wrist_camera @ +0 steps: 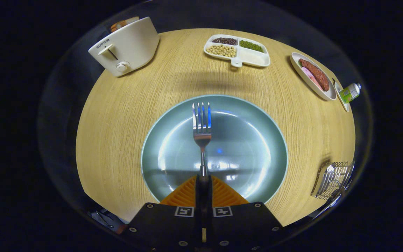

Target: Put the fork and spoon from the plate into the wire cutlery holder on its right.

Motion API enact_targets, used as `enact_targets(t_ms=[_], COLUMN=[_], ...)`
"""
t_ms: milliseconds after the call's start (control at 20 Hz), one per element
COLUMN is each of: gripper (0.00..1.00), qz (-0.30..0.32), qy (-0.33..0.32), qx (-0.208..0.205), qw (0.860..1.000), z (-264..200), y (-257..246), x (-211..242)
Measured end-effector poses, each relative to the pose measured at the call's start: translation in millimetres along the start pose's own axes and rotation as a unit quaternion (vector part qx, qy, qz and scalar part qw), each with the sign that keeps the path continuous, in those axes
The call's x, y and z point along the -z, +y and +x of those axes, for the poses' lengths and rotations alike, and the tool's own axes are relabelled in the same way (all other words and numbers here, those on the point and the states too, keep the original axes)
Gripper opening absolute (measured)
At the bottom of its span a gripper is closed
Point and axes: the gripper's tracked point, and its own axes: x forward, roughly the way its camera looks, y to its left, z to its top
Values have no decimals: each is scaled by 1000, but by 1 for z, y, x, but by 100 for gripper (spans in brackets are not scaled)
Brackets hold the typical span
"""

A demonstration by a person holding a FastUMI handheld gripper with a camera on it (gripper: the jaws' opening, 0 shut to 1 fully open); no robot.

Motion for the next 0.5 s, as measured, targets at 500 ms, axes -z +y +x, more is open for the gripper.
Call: enact_targets(t_ms=[500], gripper=[5], qz=[23], qy=[-70], qx=[-15], qw=[997], z=[-82], y=[-68], x=[10])
